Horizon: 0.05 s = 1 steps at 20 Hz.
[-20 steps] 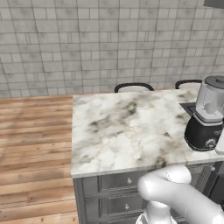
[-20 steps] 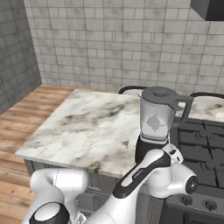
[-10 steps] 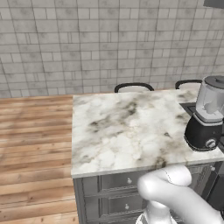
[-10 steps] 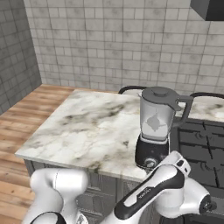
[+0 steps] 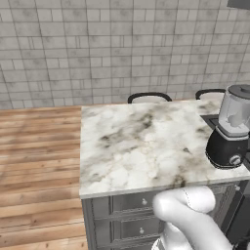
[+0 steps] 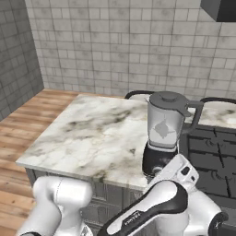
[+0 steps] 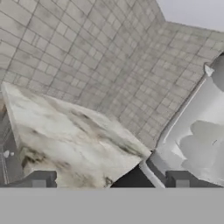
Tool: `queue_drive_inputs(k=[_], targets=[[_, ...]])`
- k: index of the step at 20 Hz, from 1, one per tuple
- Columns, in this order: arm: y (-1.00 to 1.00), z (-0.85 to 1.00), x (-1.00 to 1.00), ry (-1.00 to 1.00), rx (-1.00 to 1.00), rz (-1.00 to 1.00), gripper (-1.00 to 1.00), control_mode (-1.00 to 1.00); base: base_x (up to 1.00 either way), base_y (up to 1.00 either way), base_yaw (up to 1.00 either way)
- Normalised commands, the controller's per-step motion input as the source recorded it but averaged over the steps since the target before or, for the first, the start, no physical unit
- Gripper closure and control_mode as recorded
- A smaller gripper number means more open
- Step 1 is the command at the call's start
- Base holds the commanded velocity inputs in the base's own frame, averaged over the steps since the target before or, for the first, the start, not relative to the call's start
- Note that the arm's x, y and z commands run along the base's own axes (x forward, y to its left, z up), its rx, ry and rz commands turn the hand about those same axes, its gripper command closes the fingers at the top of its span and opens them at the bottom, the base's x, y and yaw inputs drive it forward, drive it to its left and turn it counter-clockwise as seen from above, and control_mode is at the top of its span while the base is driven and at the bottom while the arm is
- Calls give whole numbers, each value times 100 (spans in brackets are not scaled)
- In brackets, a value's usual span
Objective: Grab the lemon wedge and garlic from the fridge, place them in the blender, close the lid, and turn on the blender to create a marinade.
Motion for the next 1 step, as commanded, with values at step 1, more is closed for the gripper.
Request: queue_drive_inputs(k=[1], targets=[[49, 64, 0, 0, -11, 0, -100, -100, 0, 0, 0]])
